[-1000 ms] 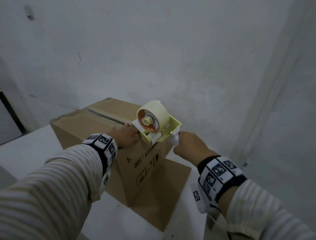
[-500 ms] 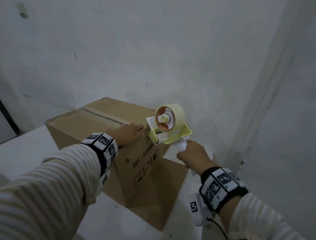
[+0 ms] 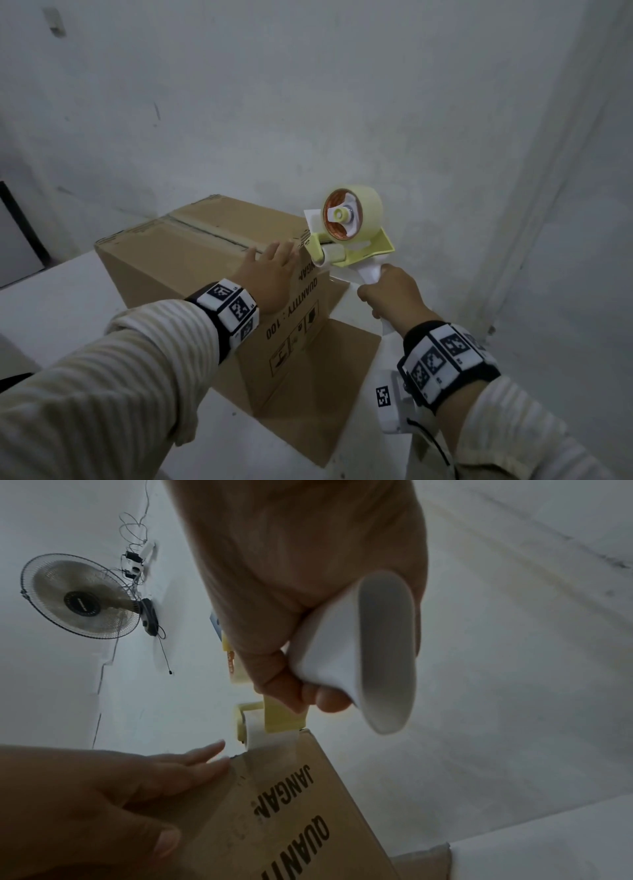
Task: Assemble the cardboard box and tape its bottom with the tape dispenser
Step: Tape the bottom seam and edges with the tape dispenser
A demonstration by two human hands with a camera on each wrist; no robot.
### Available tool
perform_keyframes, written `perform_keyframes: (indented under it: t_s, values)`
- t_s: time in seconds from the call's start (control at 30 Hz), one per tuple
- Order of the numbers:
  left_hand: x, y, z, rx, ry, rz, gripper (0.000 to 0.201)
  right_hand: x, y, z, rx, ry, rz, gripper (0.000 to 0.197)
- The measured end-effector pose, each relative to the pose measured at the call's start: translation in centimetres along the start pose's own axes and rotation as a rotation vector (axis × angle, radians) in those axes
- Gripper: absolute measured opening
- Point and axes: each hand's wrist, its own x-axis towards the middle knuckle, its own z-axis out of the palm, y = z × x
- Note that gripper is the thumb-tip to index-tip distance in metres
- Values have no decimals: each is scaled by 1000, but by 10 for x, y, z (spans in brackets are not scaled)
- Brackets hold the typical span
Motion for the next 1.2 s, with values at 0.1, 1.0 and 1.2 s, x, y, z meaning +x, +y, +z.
perform_keyframes:
  t_s: [0.1,1.0,1.2]
  values:
    - [-5,0,3,85,-21,69,70,2,-1,2,2,-4,-9,16]
    - [9,-38,-60,-1144,-133,-385,27,17,-56,-8,115,58,-80,16]
    - [28,-71,-75,-1708,-419,-435,79,27,-93,-13,89,103,-106,19]
